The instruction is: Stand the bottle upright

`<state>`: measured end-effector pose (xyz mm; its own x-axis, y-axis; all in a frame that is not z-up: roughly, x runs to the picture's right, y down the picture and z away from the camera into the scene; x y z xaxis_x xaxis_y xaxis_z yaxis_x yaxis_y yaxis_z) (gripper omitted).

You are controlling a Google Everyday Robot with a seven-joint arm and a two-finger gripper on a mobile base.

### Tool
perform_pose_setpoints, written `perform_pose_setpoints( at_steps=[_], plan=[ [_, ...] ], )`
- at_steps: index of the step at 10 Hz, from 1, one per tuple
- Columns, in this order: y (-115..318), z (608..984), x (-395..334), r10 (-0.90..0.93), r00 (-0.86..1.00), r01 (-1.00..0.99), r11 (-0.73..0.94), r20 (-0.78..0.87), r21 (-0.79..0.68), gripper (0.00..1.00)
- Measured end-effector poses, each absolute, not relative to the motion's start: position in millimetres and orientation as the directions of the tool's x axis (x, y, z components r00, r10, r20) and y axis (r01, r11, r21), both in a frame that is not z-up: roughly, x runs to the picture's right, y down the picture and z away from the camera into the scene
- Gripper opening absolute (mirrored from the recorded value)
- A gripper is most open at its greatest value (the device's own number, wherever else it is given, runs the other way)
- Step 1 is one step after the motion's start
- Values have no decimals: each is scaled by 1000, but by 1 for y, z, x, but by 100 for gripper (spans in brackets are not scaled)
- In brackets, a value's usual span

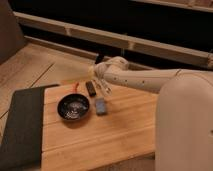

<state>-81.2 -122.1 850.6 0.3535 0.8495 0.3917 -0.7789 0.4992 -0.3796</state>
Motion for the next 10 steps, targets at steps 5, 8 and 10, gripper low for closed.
perform_pose_setpoints(
  at_steps=[5, 8, 10],
  plan=[
    [-130, 833, -75, 804, 334, -742, 546, 492, -389, 0],
    [-144, 823, -35, 803, 326, -773, 530, 499, -347, 0],
    [-145, 824, -29, 806, 325, -780, 524, 494, -343, 0]
  ],
)
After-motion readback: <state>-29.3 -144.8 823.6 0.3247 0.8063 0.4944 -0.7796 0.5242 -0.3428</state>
